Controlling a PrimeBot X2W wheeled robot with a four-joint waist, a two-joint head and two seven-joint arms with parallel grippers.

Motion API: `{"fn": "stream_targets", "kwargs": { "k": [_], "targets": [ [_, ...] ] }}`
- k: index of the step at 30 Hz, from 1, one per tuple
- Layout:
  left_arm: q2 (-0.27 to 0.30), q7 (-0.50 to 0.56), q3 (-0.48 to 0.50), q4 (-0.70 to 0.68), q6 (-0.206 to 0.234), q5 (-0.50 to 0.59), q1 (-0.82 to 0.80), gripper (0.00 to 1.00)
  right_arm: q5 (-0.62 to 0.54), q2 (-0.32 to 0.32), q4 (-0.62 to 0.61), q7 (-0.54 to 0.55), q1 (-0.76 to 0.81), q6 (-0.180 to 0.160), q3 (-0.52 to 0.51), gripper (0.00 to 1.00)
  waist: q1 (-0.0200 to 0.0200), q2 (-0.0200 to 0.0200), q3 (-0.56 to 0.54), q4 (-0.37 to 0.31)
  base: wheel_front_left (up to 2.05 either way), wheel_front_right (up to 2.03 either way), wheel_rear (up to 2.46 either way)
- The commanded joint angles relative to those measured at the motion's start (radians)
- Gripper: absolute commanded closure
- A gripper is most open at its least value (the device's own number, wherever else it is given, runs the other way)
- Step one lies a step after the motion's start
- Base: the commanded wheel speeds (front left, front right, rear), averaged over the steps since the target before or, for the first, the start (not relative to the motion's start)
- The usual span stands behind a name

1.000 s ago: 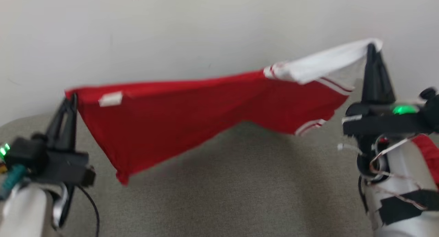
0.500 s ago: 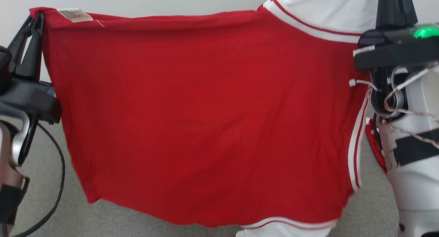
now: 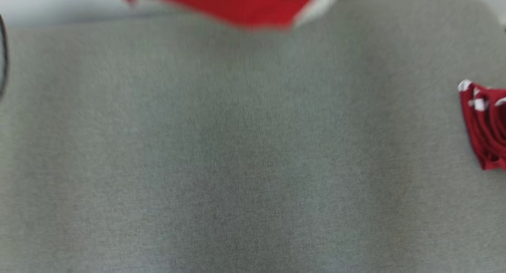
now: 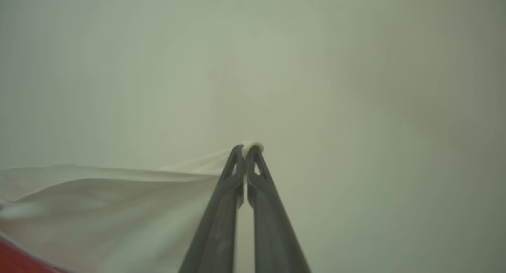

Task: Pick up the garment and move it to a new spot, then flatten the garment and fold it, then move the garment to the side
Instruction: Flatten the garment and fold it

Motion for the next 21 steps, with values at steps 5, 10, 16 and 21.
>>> {"fn": "stream_targets", "kwargs": {
  "k": [5, 10, 16, 21],
  "targets": [
    [-0.012, -0.085, -0.011, 0.117, 0.028, 0.040, -0.120, 1.00, -0.059, 0.003, 0.034, -0.011, -0.068, -0.003, -0.016, 1.00, -0.0004, -0.0002, 0.217, -0.016, 0.00, 0.00, 0.00],
    [-0.027, -0.147, -0.012, 0.230, 0.052, 0.031, -0.086, 1.00, -0.065, -0.020, -0.043, -0.011, 0.044, -0.003, -0.041, 1.00, -0.0004, -0.0002, 0.261, -0.021, 0.00, 0.00, 0.00],
    [-0.076, -0.166, 0.039, 0.263, 0.090, -0.042, 0.131, 1.00, 0.007, -0.021, -0.189, -0.012, 0.355, -0.004, -0.097, 1.00, -0.0004, -0.0002, 0.248, -0.010, 0.00, 0.00, 0.00],
    [-0.147, -0.167, 0.106, 0.181, 0.109, -0.109, 0.445, 1.00, 0.077, 0.029, -0.302, -0.013, 0.699, -0.004, -0.148, 1.00, -0.0004, -0.0002, 0.164, 0.000, 0.00, 0.00, 0.00]
  ]
}}
